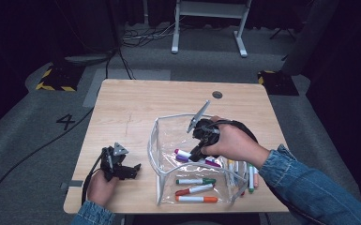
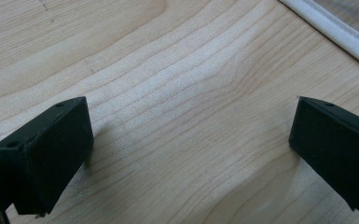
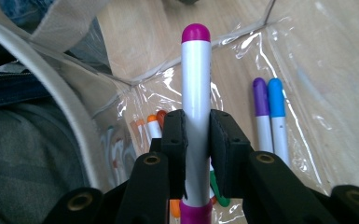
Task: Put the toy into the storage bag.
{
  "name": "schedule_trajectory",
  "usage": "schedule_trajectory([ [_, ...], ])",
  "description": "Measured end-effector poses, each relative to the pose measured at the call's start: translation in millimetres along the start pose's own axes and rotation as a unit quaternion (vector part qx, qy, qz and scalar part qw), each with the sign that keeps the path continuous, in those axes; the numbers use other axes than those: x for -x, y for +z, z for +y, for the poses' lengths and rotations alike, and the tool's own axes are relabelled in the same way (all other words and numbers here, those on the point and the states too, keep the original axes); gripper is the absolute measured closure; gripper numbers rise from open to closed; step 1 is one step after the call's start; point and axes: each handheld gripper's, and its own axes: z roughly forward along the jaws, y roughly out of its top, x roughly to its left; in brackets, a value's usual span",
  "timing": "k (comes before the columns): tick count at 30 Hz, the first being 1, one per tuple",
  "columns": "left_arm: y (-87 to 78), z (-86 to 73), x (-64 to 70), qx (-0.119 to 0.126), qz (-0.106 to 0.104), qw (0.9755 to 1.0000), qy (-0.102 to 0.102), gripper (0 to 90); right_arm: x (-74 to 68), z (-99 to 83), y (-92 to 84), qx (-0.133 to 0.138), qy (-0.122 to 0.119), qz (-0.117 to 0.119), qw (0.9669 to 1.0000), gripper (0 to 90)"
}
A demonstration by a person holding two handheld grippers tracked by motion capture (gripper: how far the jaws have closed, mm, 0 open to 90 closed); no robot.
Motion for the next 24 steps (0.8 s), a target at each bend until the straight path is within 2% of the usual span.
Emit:
schedule_trajectory([
  [7,0.0,0.0,0.0,0.0,0.0,1.0,0.0,0.0,9.0,-2.5,20.3,-0.016,0.007,0.017,0.9997,76.6],
  [12,0.0,0.0,0.1,0.0,0.0,1.0,0.0,0.0,11.5,-3.3,35.4,-0.031,-0.004,0.029,0.9991,76.6],
  [15,0.0,0.0,0.1,0.0,0.0,1.0,0.0,0.0,13.4,-4.2,45.4,-0.04,-0.003,0.042,0.9983,76.6],
  [24,0.0,0.0,0.0,0.0,0.0,1.0,0.0,0.0,21.9,-6.9,67.8,-0.078,0.003,0.058,0.9953,76.5],
])
